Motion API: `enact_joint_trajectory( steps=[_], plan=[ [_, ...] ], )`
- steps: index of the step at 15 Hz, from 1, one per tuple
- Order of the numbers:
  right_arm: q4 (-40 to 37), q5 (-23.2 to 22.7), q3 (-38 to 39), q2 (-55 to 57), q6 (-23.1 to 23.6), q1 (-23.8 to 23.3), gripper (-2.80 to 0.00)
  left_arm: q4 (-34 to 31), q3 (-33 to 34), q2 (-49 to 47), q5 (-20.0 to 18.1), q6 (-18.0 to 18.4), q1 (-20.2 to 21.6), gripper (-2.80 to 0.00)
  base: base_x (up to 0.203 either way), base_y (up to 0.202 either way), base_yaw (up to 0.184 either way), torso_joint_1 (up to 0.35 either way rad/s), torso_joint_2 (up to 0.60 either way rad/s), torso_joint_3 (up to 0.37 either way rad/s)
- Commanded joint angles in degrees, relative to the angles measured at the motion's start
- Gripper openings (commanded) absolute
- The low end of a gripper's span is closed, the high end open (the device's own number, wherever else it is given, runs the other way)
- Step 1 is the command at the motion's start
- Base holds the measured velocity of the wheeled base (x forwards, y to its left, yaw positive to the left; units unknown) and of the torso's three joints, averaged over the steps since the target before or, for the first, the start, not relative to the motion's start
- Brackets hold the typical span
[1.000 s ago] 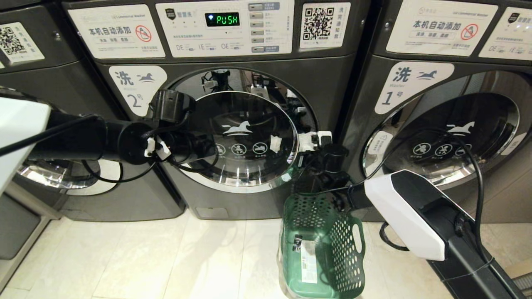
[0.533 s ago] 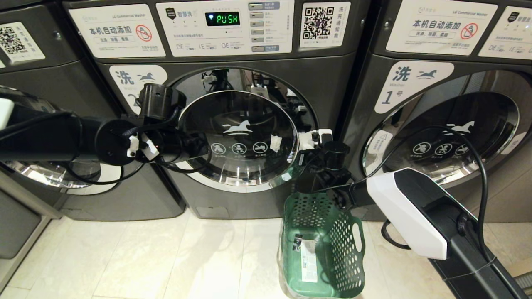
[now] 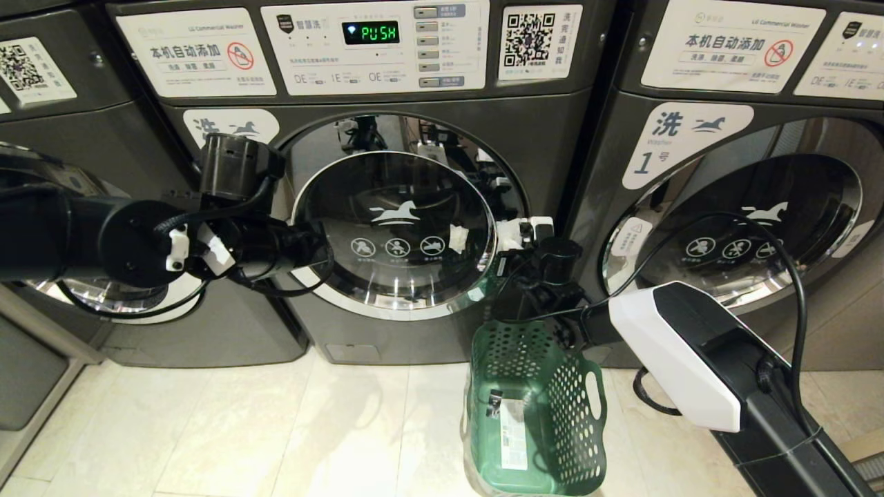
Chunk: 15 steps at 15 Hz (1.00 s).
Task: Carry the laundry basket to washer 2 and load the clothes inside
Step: Press the washing machine door tightly with the right hand
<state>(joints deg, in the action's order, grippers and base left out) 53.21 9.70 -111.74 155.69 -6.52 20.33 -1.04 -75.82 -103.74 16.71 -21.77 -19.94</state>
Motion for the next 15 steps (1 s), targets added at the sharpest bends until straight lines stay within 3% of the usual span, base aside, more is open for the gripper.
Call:
enact_joint_trajectory(
  steps=[1,15],
  plan=[
    [0.49,-0.08,0.03,-0.19,-0.07,-0.03,-2.80,-0.02,1.18,1.57,1.06,-0.20,-0.01,-2.80,0.000,0.000,0.000,0.000,0.00,0.000],
    [1.62,-0.62,0.68,-1.32,0.28,-0.82,-2.80,-0.02,2.17,1.61,1.22,-0.11,-0.01,-2.80,0.000,0.000,0.000,0.002,0.00,-0.016]
  ],
)
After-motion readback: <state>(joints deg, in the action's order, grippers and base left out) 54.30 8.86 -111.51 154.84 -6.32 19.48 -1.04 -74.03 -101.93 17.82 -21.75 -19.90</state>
